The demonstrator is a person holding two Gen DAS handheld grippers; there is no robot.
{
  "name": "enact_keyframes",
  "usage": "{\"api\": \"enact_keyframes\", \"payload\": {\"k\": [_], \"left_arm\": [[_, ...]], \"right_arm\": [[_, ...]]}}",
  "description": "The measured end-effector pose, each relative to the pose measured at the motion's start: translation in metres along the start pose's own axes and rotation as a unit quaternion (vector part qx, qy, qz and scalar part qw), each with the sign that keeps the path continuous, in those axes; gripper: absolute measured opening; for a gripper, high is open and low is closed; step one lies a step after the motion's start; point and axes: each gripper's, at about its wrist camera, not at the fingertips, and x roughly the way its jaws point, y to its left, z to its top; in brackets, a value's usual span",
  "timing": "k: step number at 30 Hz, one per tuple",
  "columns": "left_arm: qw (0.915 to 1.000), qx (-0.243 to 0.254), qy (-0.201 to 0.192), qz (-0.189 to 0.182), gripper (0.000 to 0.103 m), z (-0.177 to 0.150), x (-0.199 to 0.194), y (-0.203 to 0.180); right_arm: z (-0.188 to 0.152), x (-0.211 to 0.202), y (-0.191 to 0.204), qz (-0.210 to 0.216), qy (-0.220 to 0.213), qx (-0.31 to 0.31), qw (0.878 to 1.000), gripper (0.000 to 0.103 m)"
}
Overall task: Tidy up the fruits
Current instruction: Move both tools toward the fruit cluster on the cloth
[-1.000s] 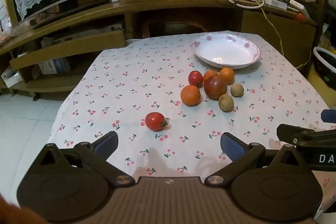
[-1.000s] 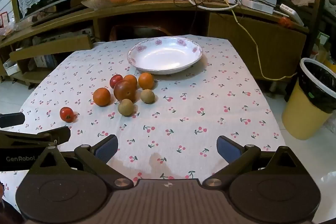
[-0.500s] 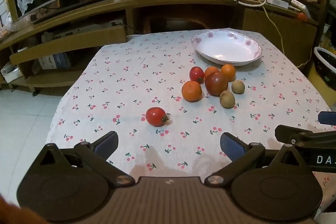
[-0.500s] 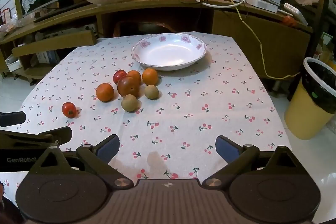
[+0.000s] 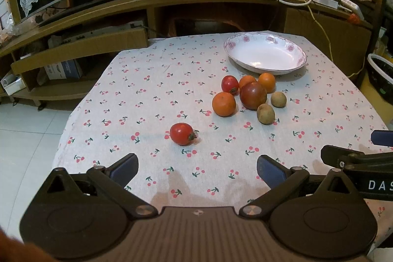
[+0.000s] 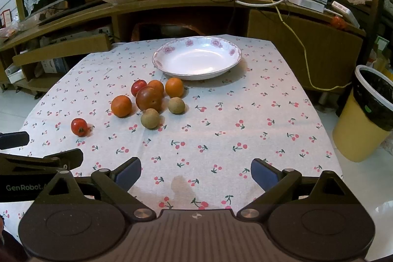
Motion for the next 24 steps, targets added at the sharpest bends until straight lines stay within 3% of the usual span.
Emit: {"api": "enact_keyframes", "payload": {"k": [24], "left_arm": [[1.0, 0.01, -0.001, 0.003, 0.103, -0.0029, 0.0069, 0.0028]], "right_arm": [[-0.0015, 0.009, 0.0059, 0.015, 0.014, -0.004, 1.0, 0.091]]}}
